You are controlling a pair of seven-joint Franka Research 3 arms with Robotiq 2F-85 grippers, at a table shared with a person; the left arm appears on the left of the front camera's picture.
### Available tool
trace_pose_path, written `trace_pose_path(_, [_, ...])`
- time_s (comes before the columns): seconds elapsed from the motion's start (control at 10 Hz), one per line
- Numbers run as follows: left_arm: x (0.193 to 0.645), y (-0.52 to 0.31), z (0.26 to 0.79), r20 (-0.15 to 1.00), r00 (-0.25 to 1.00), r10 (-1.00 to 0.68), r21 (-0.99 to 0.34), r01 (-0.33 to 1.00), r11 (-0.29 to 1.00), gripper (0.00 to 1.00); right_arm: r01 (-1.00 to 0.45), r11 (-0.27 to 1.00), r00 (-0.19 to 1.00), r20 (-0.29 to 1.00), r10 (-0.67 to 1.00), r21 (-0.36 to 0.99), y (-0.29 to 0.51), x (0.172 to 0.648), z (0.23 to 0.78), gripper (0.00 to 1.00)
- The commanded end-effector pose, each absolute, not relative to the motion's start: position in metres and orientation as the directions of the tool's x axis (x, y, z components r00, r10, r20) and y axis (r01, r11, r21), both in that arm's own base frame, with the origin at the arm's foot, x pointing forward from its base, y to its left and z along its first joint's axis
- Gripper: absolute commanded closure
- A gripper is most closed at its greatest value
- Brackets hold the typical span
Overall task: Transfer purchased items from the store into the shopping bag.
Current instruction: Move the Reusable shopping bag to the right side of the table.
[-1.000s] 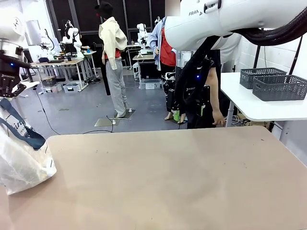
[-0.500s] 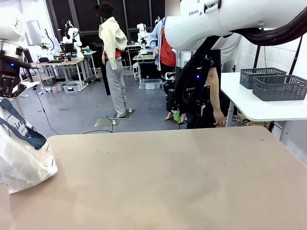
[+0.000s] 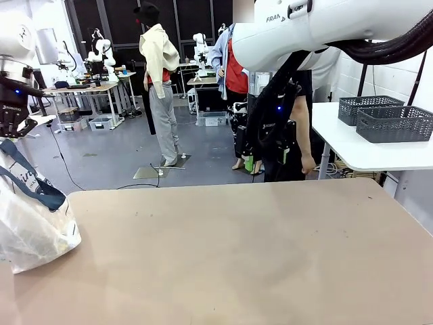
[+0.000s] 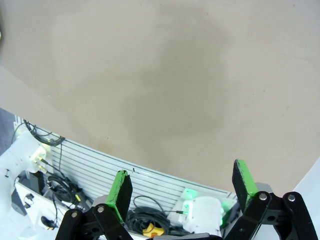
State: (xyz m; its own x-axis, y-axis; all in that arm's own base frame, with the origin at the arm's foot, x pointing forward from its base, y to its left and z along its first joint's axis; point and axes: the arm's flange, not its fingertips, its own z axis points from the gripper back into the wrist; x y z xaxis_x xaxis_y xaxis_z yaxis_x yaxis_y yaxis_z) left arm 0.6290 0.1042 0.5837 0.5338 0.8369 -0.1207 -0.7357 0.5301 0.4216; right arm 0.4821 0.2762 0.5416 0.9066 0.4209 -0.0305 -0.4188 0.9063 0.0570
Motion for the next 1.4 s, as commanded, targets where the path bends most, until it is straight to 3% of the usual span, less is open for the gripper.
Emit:
trace_pose_path(0.0, [0.624, 0.104, 0.59, -0.113, 0.521, 0.846, 0.415, -0.749, 0.517, 1.0, -0.412, 0.909, 0.909, -0.034, 0.415, 0.065, 0.274, 0.479, 0.541, 0.0])
trace_pose_path(0.4, [0.629, 0.104, 0.584, -0.121, 0.534, 0.837, 0.422, -0.736, 0.53, 1.0, -0.412, 0.909, 0.909, -0.034, 0.415, 0.065, 0.274, 0.479, 0.541, 0.0])
trace_pose_path(0.6, [0.633, 0.103, 0.581, -0.116, 0.526, 0.842, 0.437, -0.734, 0.519, 0.72, -0.412, 0.909, 0.909, -0.034, 0.415, 0.065, 0.274, 0.479, 0.541, 0.0])
trace_pose_path(0.9, [0.634, 0.102, 0.585, -0.108, 0.525, 0.844, 0.436, -0.738, 0.515, 0.13, -0.412, 0.909, 0.909, -0.034, 0.415, 0.065, 0.274, 0.479, 0.541, 0.0])
trace_pose_path(1.0, [0.633, 0.102, 0.589, -0.104, 0.525, 0.845, 0.433, -0.741, 0.514, 0.0, -0.412, 0.909, 0.909, -0.034, 0.415, 0.065, 0.274, 0.479, 0.541, 0.0])
trace_pose_path(1.3, [0.622, 0.098, 0.612, -0.095, 0.522, 0.848, 0.388, -0.765, 0.514, 0.0, -0.412, 0.909, 0.909, -0.034, 0.415, 0.065, 0.274, 0.479, 0.541, 0.0])
